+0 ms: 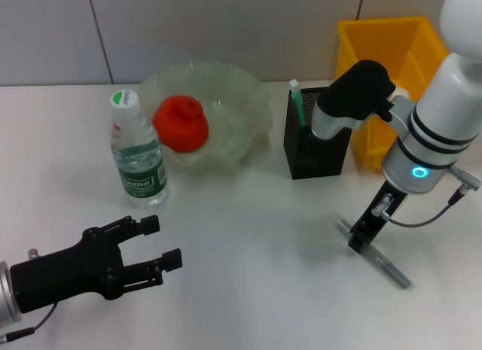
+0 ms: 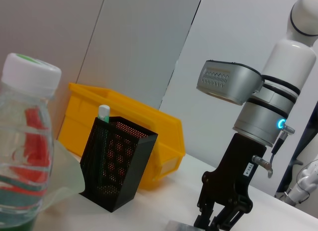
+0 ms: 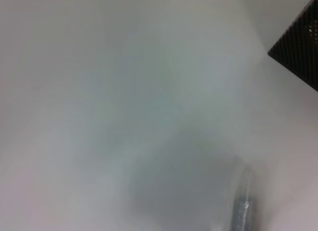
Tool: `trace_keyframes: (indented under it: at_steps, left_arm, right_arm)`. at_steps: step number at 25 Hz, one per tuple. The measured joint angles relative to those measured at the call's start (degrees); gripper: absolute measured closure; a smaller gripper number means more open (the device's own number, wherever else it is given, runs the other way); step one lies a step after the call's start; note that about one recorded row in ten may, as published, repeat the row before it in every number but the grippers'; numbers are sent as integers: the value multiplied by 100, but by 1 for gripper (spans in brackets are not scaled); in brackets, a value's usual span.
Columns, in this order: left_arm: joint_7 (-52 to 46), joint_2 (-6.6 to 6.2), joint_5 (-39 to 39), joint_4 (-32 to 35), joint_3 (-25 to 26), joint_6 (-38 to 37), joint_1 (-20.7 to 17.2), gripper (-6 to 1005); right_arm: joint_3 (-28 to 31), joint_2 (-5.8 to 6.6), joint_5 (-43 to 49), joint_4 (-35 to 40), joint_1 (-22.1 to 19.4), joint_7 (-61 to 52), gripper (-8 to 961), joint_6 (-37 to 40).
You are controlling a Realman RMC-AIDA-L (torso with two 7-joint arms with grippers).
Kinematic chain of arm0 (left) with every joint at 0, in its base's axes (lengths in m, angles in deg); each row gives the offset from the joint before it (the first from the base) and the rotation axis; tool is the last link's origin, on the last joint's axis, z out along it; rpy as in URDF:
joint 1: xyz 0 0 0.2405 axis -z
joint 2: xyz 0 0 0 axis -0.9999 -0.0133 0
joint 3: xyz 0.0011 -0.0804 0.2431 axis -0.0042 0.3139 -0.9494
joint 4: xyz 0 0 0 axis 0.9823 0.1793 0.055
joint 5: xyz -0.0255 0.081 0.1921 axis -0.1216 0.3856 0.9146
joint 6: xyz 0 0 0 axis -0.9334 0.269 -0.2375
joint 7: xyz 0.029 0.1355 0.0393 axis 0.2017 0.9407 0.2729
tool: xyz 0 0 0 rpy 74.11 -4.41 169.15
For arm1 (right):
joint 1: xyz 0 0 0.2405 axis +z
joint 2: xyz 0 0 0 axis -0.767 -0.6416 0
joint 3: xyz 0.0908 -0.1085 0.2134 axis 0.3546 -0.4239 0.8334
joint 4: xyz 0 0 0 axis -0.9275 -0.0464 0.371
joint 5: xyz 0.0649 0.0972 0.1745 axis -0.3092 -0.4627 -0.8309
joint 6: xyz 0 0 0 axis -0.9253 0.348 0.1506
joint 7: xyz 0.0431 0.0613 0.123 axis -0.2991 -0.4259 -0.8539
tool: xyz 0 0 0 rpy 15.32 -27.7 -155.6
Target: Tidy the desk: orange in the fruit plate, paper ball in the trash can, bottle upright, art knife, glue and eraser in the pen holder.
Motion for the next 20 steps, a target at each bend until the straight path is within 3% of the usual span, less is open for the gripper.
trace_keyframes:
  at_steps: [3, 13, 20]
  left_arm:
    - [0, 1, 0, 0, 0, 0, 0, 138]
    - [0, 1, 1, 0, 0, -20, 0, 138]
    - [0, 0, 1, 0, 15, -29, -1, 138]
  right_arm:
    - [-2, 0, 0, -8, 0, 1, 687, 0]
    - [-2, 0, 0, -1, -31, 1, 697, 0]
    - [-2, 0, -1, 51, -45, 1, 773, -3]
